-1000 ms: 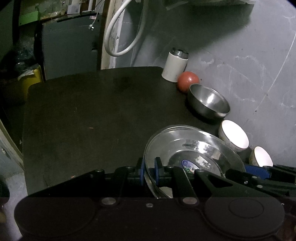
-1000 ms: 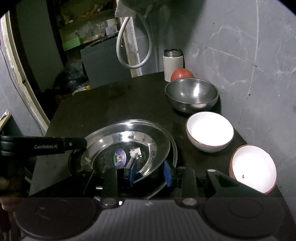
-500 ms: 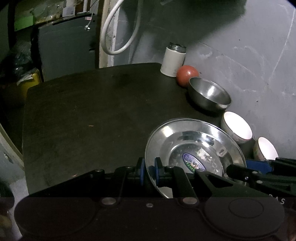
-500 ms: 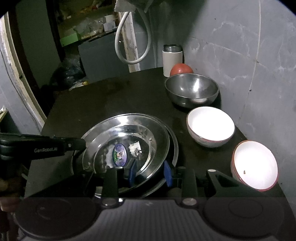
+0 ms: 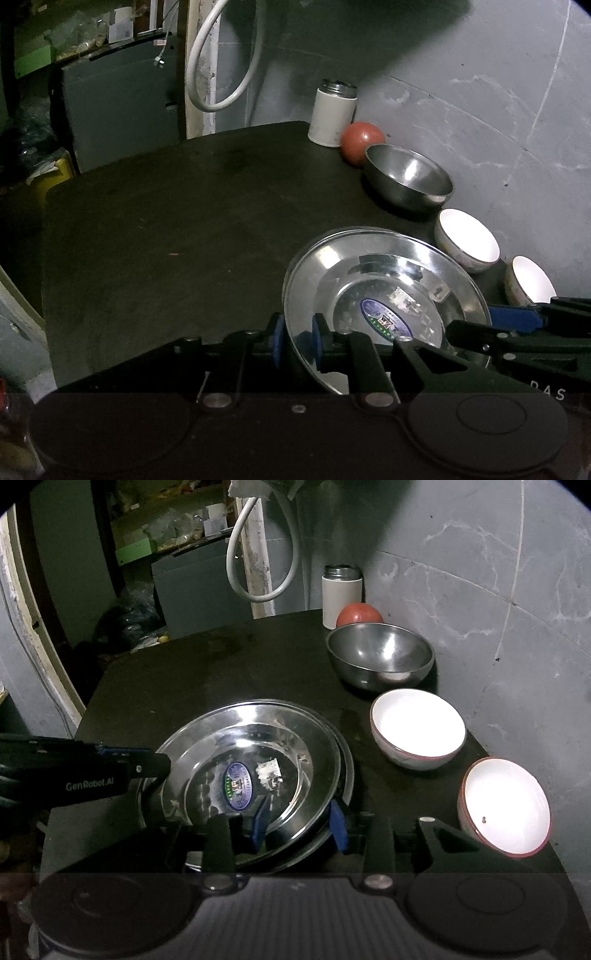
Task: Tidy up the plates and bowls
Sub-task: 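Lower the small plate onto the stack and open both grippers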
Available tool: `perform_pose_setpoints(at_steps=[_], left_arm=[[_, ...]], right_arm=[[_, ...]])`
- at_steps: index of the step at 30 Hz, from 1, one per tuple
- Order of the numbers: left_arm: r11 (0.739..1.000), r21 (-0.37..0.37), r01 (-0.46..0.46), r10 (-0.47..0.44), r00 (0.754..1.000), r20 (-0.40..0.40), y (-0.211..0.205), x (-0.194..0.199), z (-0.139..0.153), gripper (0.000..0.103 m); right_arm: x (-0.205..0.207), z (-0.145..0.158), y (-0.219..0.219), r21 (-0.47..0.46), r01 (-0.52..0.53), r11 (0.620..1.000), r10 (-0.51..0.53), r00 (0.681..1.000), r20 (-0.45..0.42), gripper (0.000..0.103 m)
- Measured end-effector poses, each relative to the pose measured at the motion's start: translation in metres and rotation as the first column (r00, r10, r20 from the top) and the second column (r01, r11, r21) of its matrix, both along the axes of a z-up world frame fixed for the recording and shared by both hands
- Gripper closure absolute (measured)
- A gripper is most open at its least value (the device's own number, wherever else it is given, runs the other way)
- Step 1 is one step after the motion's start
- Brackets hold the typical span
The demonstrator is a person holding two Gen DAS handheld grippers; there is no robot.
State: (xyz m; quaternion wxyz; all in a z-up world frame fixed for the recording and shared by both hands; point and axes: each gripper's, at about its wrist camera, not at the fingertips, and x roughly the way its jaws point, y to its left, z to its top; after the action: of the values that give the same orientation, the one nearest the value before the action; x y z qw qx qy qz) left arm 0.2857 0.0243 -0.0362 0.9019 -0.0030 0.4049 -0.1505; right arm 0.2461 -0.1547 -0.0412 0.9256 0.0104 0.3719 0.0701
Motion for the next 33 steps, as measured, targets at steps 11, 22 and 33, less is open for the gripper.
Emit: perform_pose_setpoints(at_steps=[11, 22, 33], left_arm=[[1.0, 0.004, -0.002, 0.002, 1.0, -0.005, 0.0, -0.001, -0.001, 0.081], [0.999, -0.005, -0.037, 0.037, 0.999, 0.015, 0.007, 0.001, 0.003, 0.047], [0.991, -0.024, -0.13, 0.132, 0.988, 0.084, 0.013, -0.003, 0.017, 0.001]], right_arm=[[-0.001, 0.003, 0.005, -0.026, -0.003, 1.0, 0.004, 1.0, 0.005, 0.054], [0.001, 0.007, 0.001, -0.023, 0.003, 1.0, -0.003, 1.0, 0.024, 0.04], [-0.011, 0.015, -0.01, -0.004, 0.026, 1.0, -0.025, 0.997, 0.074, 0.012]])
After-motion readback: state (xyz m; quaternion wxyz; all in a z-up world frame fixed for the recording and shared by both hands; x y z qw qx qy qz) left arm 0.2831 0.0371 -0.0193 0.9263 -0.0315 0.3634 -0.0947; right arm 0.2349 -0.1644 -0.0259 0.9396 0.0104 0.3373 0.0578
